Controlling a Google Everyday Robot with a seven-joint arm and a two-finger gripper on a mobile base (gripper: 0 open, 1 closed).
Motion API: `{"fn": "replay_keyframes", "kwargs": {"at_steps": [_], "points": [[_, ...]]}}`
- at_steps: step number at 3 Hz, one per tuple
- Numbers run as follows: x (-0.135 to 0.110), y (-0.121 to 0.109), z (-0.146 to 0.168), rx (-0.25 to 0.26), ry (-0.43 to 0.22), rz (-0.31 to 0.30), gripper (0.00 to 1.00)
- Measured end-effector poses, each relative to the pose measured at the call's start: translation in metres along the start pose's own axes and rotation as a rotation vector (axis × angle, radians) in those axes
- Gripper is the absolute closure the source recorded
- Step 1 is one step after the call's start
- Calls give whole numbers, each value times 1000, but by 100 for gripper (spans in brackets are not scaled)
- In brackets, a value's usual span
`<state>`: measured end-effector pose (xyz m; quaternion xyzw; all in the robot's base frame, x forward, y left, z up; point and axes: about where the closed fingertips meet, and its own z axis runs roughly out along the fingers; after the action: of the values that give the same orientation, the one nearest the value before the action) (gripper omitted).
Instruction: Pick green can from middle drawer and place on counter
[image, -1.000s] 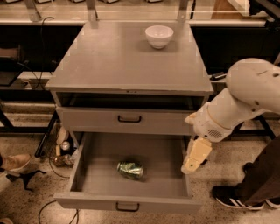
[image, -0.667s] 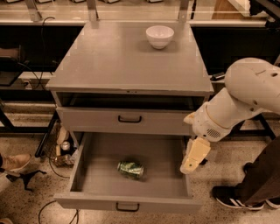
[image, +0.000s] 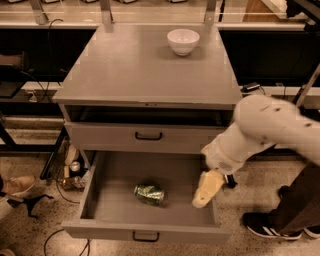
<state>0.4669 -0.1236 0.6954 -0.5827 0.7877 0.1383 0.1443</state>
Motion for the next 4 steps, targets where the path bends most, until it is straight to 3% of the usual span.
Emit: {"fn": "replay_keyframes", "kwargs": {"at_steps": [1,2,3,4], "points": [[10,-7,56,30,-43,77,0],[15,-12,104,55,-147,148,0],[-1,-28,142,98,-301,191,0],[-9,-46,148,161,-355,208,0]]}}
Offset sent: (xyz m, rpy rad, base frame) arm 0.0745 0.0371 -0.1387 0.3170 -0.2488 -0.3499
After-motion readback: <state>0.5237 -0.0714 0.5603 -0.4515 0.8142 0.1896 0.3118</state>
